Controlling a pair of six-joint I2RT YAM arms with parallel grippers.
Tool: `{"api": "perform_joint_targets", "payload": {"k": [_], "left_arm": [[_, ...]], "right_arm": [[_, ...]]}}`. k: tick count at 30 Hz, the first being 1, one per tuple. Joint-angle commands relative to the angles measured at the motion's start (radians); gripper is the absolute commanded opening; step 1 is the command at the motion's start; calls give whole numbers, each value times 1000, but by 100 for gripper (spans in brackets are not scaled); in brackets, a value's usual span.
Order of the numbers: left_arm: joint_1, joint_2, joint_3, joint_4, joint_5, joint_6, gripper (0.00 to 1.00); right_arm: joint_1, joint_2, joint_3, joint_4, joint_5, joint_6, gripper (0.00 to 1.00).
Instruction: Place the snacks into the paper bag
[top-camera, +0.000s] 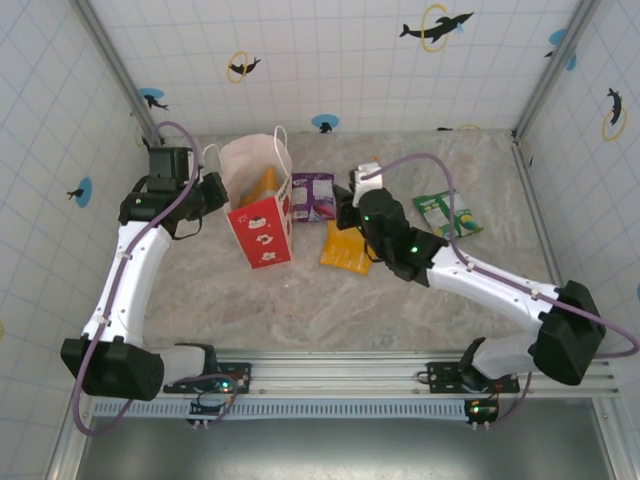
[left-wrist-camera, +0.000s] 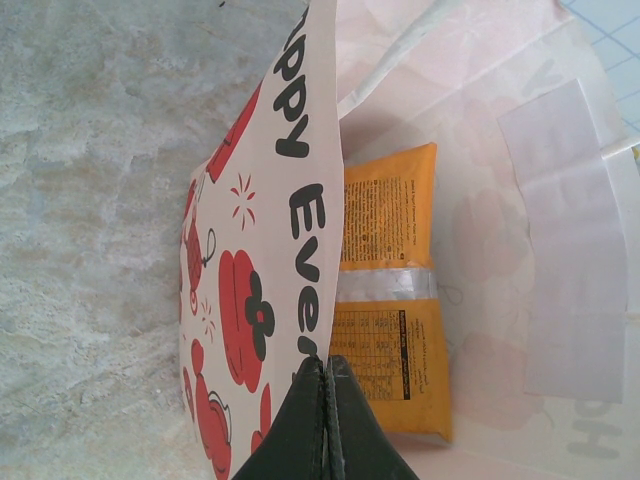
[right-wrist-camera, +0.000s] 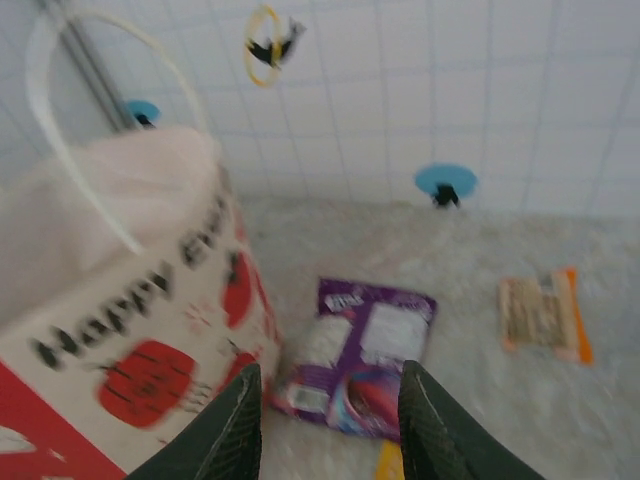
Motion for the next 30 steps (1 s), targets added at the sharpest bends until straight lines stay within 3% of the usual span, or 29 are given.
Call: {"api": "perform_joint_targets", "payload": {"k": [1, 11, 22, 27, 30], "left_arm": [[-4, -2, 1, 15, 10, 17, 0], [-4, -2, 2, 10, 2, 16, 0], [-4, 4, 10, 14, 4, 13, 0], [-4, 8, 10, 16, 7, 13, 0], [-4, 8, 6, 16, 4, 12, 0]], "right_arm": [[-63, -82, -96, -75, -73, 130, 39], [-404, -202, -349, -110, -351, 251, 40], [-913, -124, -405, -87, -738, 292, 43], [-1067, -39, -379, -93, -796, 337, 44], [-1107, 19, -361, -123, -806, 392, 44]]}}
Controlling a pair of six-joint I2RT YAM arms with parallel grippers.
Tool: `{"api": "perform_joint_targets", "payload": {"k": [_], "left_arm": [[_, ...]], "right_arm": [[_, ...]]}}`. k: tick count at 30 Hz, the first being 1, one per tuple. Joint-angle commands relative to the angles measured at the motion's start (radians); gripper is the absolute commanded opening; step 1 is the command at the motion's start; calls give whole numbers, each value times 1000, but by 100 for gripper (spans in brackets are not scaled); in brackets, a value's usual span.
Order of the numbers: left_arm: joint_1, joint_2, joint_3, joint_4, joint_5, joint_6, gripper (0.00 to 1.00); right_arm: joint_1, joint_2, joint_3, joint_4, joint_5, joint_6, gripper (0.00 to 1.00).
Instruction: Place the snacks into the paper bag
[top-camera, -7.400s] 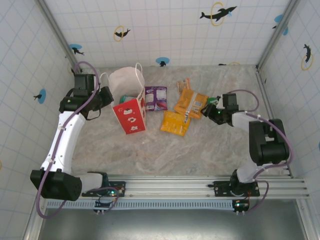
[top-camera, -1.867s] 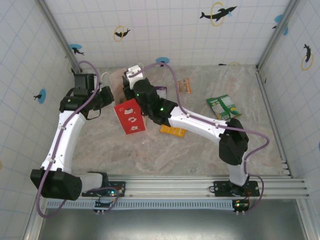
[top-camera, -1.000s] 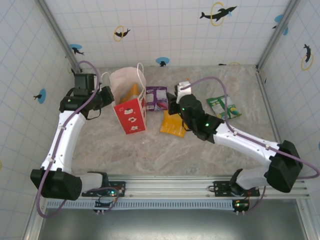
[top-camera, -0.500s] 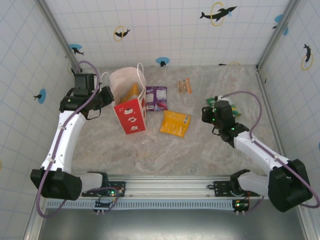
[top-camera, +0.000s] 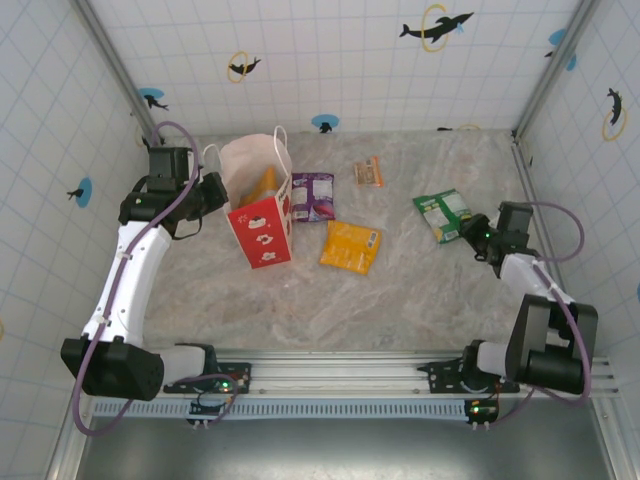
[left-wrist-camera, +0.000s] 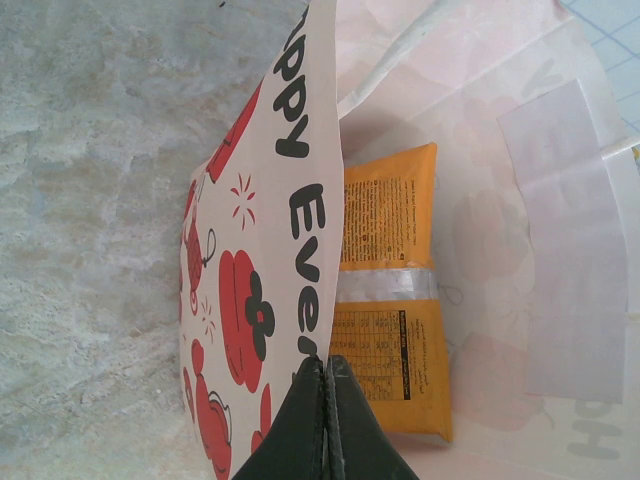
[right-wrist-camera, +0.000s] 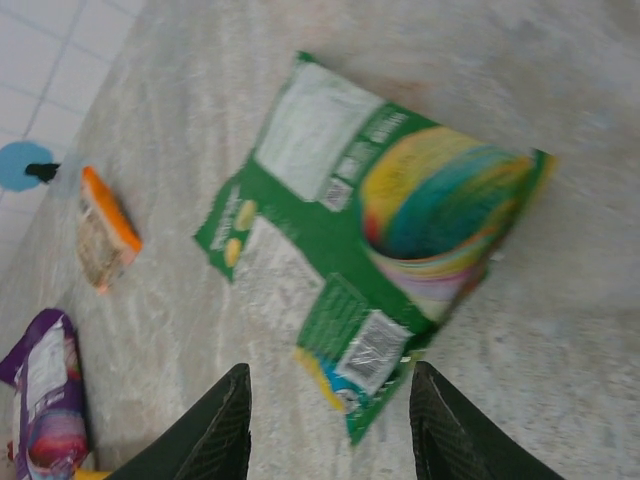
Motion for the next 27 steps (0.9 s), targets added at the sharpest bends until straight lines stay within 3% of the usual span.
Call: {"api": "perform_joint_targets", "payload": {"k": [1, 27], "left_arm": [[-4, 8, 4, 16, 4, 12, 0], [-2, 13, -5, 11, -5, 16, 0]], "right_arm": [[-25, 53, 31, -24, -50, 77, 44], [-30, 326, 89, 160, -67, 212, 45]]}}
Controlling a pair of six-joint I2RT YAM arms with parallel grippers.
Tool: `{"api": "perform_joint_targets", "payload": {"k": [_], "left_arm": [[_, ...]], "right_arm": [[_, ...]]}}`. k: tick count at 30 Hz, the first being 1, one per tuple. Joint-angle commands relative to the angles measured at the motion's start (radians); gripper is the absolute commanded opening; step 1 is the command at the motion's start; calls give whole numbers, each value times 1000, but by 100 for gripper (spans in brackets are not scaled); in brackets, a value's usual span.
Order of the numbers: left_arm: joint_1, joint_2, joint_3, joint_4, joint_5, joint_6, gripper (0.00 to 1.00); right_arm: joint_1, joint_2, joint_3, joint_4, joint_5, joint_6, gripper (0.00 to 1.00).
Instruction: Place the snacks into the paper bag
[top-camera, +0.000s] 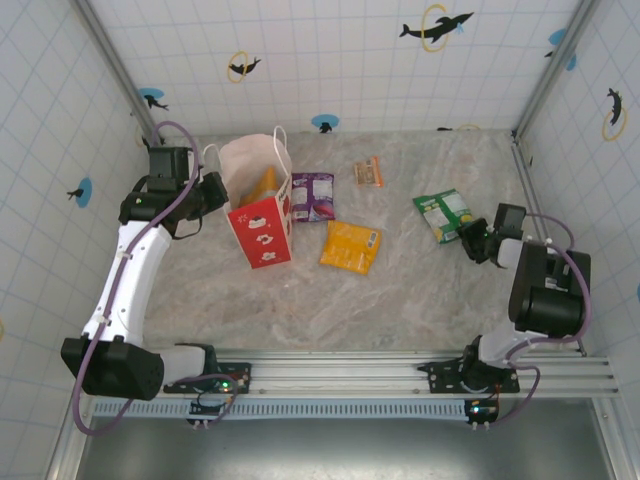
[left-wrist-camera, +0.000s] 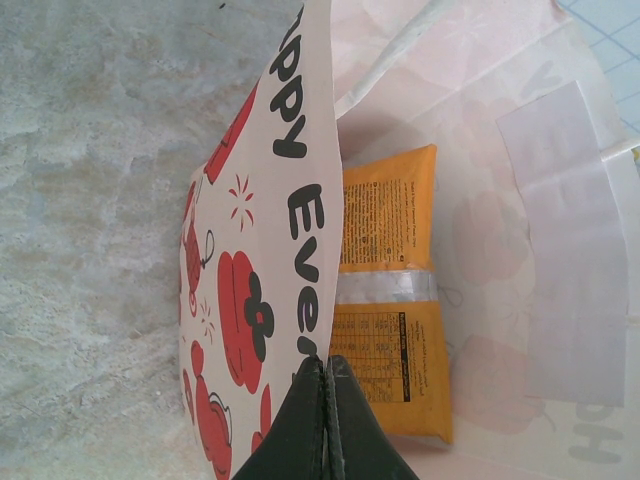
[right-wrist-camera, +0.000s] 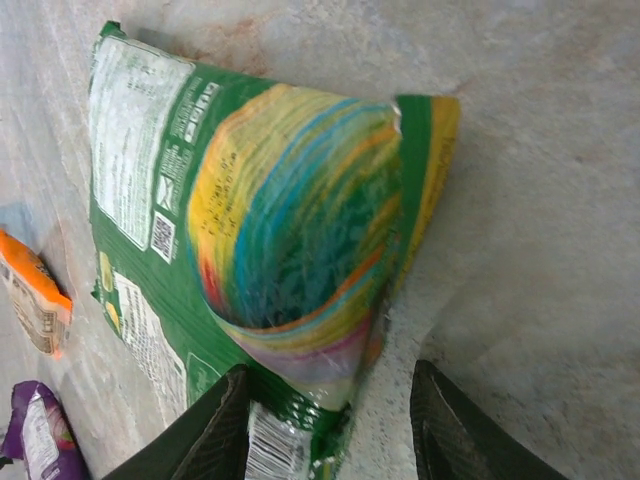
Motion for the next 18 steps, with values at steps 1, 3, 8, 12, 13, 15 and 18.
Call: {"api": "perform_joint_targets", "payload": {"k": [1, 3, 8, 12, 13, 15, 18], "left_arm": [[-4, 11, -6, 7, -4, 16, 0], [-3, 11, -6, 8, -5, 17, 0], [-4, 12, -4, 7, -8, 14, 0], [-2, 15, -1, 4, -9, 15, 0], [-3, 15, 1, 3, -9, 16, 0], [-3, 15, 1, 4, -10, 15, 0], [-3, 17, 3, 3, -11, 16, 0]], "right_arm": [[-5, 32, 35, 52, -15, 15, 45], [-5, 47, 39, 60, -18, 16, 46], [-6, 74, 44, 63, -12, 12, 41], [-6, 67, 30, 64, 4, 0, 17], [-5, 60, 25, 66, 8, -1, 14], [-5, 37, 15, 68, 15, -9, 7], [-6, -6, 3, 65, 25, -19, 2]]}}
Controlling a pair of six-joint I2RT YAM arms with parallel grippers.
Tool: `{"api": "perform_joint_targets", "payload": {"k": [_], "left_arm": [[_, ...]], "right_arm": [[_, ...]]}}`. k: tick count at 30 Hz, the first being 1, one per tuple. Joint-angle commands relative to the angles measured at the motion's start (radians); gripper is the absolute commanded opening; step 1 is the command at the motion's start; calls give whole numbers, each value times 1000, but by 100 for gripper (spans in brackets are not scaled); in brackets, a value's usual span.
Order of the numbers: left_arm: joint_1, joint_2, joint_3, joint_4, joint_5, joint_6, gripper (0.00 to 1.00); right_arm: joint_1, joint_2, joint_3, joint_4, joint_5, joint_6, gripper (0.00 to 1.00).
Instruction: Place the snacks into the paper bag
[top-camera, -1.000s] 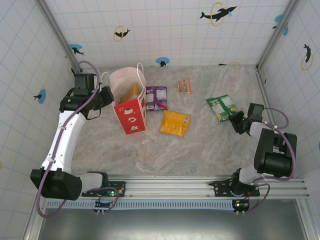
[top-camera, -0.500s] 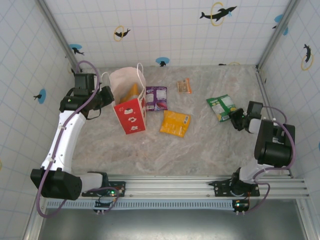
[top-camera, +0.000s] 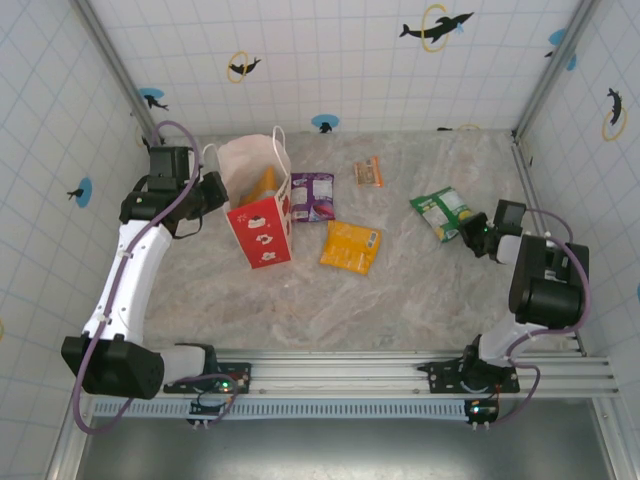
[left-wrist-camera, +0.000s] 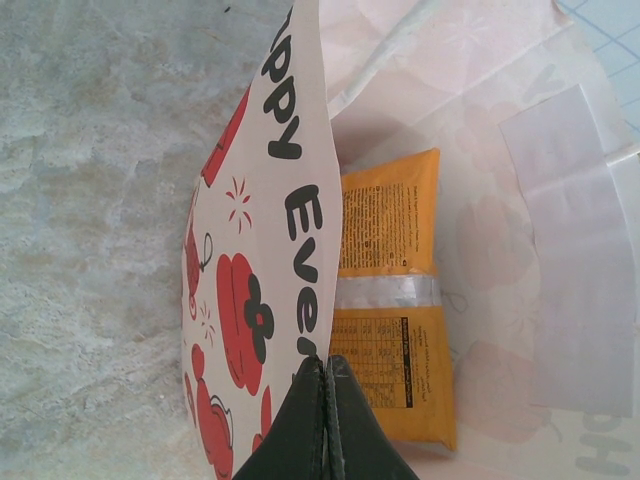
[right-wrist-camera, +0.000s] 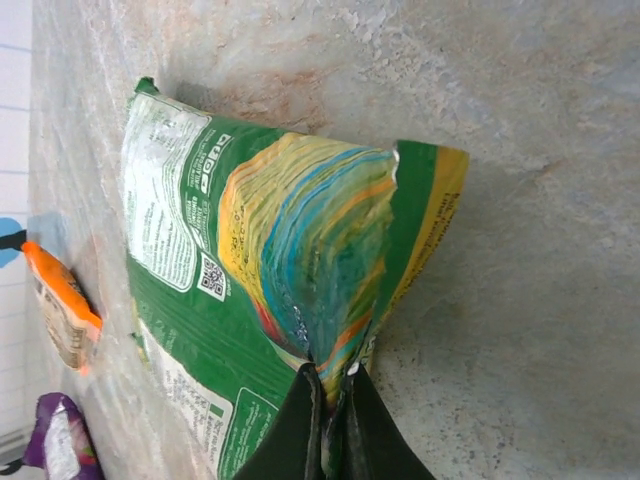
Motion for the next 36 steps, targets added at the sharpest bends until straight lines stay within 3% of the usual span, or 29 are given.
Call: {"api": "perform_joint_targets", "payload": {"k": [1, 14, 24, 36], "left_arm": [[-4, 11, 4, -4, -1, 16, 0], [-4, 16, 9, -1, 5, 16, 0], [-3, 16, 8, 2, 11, 18, 0], [-4, 13, 8, 10, 20, 21, 0]], "right_arm": [[-5, -67, -24, -13, 32, -22, 2], [82, -359, -21, -100, 135, -94, 0], [291, -468, 83, -179, 281, -157, 0], [565, -437, 316, -168, 420, -205, 0]]}}
